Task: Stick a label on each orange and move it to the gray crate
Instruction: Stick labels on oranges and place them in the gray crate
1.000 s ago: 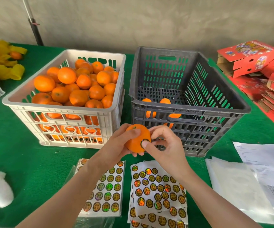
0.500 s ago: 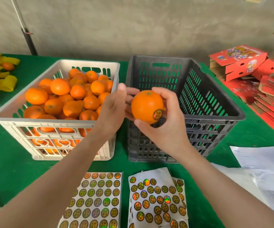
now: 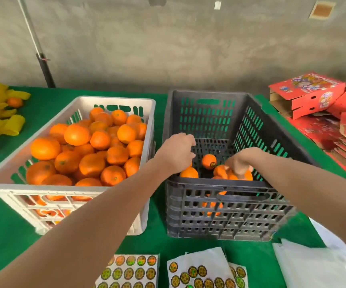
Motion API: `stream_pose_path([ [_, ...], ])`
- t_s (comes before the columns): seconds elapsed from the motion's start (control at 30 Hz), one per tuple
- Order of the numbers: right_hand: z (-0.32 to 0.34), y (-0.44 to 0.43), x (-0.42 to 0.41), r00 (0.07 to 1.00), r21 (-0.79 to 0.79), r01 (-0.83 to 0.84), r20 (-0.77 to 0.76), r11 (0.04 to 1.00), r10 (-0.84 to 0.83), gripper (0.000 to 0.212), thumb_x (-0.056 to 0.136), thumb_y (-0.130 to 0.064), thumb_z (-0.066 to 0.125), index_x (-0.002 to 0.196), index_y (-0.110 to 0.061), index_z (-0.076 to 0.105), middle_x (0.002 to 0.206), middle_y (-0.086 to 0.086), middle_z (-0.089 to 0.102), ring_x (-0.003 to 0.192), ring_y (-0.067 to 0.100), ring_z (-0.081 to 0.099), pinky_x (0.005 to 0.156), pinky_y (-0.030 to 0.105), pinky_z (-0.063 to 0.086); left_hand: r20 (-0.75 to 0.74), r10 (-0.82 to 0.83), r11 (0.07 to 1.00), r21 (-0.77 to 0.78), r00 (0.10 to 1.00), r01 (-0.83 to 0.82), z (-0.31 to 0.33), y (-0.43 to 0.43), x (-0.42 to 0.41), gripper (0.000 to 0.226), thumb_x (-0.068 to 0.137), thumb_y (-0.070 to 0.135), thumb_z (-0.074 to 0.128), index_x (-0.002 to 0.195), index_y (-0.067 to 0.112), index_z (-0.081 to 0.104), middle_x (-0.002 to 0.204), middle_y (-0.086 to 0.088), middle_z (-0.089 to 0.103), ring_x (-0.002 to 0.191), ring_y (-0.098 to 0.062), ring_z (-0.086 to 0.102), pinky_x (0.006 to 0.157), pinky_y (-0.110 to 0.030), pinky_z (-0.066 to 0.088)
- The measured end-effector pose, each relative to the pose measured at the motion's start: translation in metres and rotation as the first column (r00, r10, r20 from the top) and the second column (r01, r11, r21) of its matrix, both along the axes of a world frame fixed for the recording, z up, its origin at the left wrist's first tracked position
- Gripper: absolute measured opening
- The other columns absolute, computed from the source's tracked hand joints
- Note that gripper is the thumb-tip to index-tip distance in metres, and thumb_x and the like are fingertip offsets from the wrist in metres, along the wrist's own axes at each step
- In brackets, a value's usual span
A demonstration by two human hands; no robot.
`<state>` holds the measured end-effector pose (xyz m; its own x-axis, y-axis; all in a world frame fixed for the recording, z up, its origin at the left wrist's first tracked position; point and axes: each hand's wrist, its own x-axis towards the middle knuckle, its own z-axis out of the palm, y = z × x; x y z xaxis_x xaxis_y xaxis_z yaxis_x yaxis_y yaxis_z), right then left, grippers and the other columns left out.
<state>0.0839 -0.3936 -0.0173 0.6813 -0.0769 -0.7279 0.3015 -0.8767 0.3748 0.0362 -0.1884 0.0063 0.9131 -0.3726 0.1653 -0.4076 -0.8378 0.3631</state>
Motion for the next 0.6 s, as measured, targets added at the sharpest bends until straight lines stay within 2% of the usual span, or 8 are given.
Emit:
stream_pose_path([
  [0.13,-0.023,0.001,0.008,0.990,0.124,0.112,-0.099,0.986,-0.100,0.065,0.095,-0.011,0.053,0.150,-0.021,0.020,0.154,0.008,0.018,0.128,0.033,0.038,0.100,0.043,0.042,-0.025,-0.015,1.000,-0.001,1.000,0.015,0.001,0.001,-0.001,0.038,0.094,0.022,0.058,0.130,0.012,0.051,0.132,-0.010,0.052,0.118,-0.027,0.052,0.099,-0.041,0.044],
  [0.23,-0.027,0.006,0.010,0.978,0.232,0.201,-0.104,0.952,-0.181,0.049,0.093,-0.008,0.056,0.138,-0.019,0.038,0.141,0.006,0.036,0.119,0.026,0.037,0.099,0.042,0.038,-0.022,-0.017,0.998,-0.057,1.000,0.015,0.004,0.003,-0.007,0.035,0.095,0.023,0.057,0.128,0.012,0.053,0.130,-0.009,0.054,0.117,-0.025,0.052,0.099,-0.039,0.044],
  [0.3,-0.018,0.008,0.010,0.990,0.293,0.122,0.030,0.948,-0.137,0.057,0.086,-0.013,0.066,0.137,-0.017,0.040,0.138,0.004,0.043,0.126,0.028,0.040,0.101,0.038,0.038,0.004,-0.007,0.988,-0.151,1.000,0.008,0.006,0.004,-0.012,0.031,0.095,0.023,0.056,0.124,0.011,0.057,0.126,-0.009,0.057,0.114,-0.024,0.054,0.097,-0.037,0.045],
  [0.37,0.000,0.015,0.006,0.951,0.390,-0.047,0.300,0.919,-0.079,0.071,0.083,-0.022,0.071,0.144,-0.015,0.035,0.146,0.006,0.041,0.131,0.026,0.042,0.103,0.034,0.038,0.063,0.009,0.962,-0.273,0.998,0.009,0.006,0.007,-0.019,0.028,0.095,0.021,0.056,0.120,0.010,0.060,0.120,-0.008,0.060,0.110,-0.022,0.056,0.095,-0.034,0.046],
  [0.43,0.018,0.028,-0.002,0.815,0.475,-0.275,0.576,0.836,-0.059,0.055,0.086,-0.023,0.068,0.136,-0.013,0.046,0.138,0.009,0.050,0.122,0.026,0.050,0.098,0.034,0.042,0.102,0.014,0.920,-0.392,0.995,0.027,0.003,0.013,-0.025,0.026,0.095,0.019,0.056,0.117,0.007,0.062,0.116,-0.010,0.062,0.107,-0.021,0.057,0.094,-0.032,0.046],
  [0.47,0.025,0.038,-0.007,0.726,0.524,-0.371,0.679,0.767,-0.112,0.045,0.087,-0.020,0.066,0.129,-0.011,0.052,0.130,0.010,0.056,0.115,0.027,0.054,0.094,0.035,0.044,0.110,0.015,0.895,-0.444,0.994,0.036,0.001,0.019,-0.026,0.025,0.095,0.019,0.057,0.116,0.006,0.062,0.114,-0.010,0.063,0.105,-0.021,0.058,0.093,-0.031,0.046],
  [0.53,0.035,0.066,-0.023,0.578,0.607,-0.552,0.773,0.571,-0.263,0.029,0.088,-0.015,0.065,0.116,-0.008,0.062,0.113,0.008,0.065,0.097,0.024,0.061,0.083,0.031,0.047,0.150,0.038,0.847,-0.529,0.988,0.048,-0.003,0.037,-0.027,0.022,0.095,0.019,0.056,0.110,0.005,0.065,0.108,-0.010,0.065,0.100,-0.019,0.059,0.089,-0.029,0.047],
  [0.6,0.043,0.100,-0.041,0.528,0.626,-0.666,0.779,0.406,-0.338,0.019,0.089,-0.014,0.064,0.106,-0.009,0.065,0.097,0.001,0.065,0.084,0.014,0.059,0.076,0.022,0.043,0.197,0.116,0.811,-0.585,0.974,0.022,-0.005,0.066,-0.023,0.018,0.095,0.016,0.055,0.104,0.005,0.067,0.100,-0.007,0.067,0.090,-0.013,0.059,0.079,-0.021,0.047],
])
